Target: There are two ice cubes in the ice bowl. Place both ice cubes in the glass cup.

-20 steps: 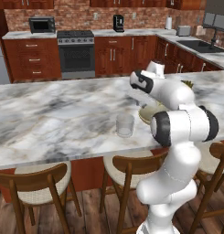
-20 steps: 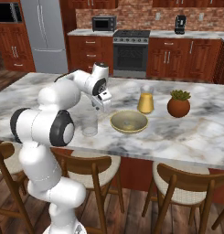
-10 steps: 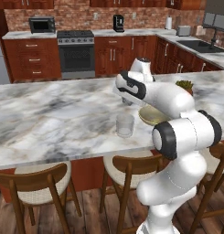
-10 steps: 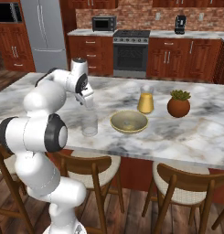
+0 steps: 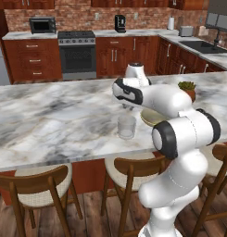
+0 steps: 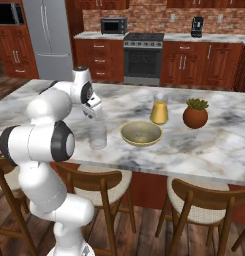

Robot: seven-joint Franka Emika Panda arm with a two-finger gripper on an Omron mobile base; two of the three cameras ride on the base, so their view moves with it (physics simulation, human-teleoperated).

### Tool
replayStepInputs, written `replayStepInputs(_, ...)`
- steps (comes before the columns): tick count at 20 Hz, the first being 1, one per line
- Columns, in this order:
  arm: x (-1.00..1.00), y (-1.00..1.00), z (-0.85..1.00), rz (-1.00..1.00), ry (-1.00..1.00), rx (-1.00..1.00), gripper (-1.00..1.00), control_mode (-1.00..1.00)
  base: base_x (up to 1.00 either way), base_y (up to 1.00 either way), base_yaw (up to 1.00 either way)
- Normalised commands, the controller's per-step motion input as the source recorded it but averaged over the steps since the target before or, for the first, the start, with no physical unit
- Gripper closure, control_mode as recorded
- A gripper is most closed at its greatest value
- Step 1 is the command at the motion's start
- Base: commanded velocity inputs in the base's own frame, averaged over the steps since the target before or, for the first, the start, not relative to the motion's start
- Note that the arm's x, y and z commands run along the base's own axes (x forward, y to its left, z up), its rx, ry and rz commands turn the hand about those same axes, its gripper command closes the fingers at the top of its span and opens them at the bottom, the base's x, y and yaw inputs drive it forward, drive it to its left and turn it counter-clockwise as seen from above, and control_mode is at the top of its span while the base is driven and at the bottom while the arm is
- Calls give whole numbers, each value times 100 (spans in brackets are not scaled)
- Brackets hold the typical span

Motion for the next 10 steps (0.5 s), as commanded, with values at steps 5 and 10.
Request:
replayStepInputs(5,9,0,-19,5,0,-12,100,-100,0,0,0)
replayStepInputs(10,22,-3,-20,1,0,-1,100,-100,0,0,0)
